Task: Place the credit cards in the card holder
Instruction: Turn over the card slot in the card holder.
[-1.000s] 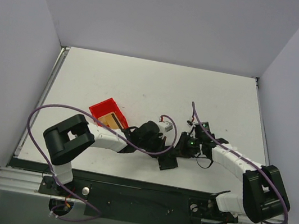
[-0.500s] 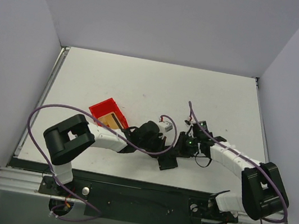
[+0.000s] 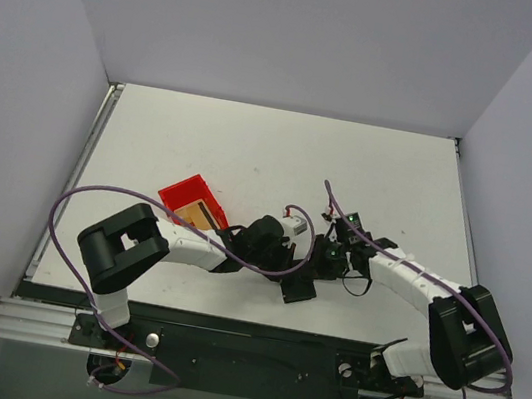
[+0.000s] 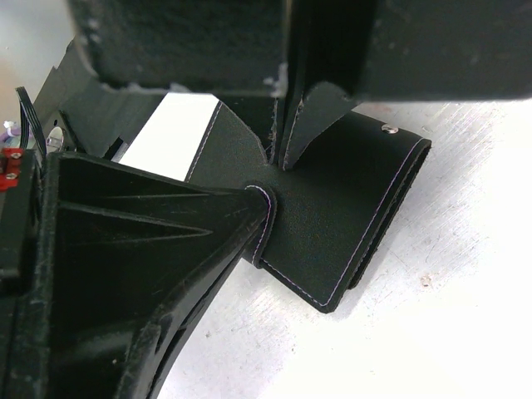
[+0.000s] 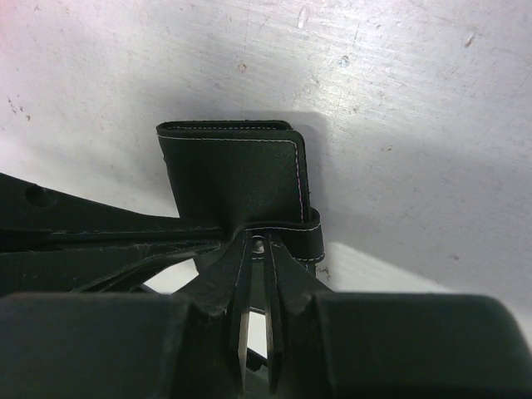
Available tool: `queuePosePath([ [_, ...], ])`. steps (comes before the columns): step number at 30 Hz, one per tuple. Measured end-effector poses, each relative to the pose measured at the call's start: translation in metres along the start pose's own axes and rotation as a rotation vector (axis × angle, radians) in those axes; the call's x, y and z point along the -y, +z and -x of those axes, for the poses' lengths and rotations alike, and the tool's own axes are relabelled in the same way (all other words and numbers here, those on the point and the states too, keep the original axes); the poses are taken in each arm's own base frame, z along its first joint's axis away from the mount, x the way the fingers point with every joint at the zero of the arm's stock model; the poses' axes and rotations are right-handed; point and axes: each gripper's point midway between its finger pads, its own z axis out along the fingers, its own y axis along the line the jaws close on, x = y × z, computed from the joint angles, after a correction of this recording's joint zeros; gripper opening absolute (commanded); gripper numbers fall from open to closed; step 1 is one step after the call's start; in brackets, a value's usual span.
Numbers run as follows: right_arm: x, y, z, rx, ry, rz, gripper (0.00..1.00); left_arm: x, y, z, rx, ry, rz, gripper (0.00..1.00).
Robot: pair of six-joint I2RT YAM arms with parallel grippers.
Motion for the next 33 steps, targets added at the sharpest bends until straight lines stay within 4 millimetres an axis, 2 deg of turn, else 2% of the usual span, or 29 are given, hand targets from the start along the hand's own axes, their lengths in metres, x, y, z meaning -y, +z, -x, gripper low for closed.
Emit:
queuePosePath([
  [33,-0.0048,0.0077,0.0015,-0.012,-0.128,-0.213,0.01,0.0003,0.0004,-0.0003,-0.001,-0.009,-0.002,0.00],
])
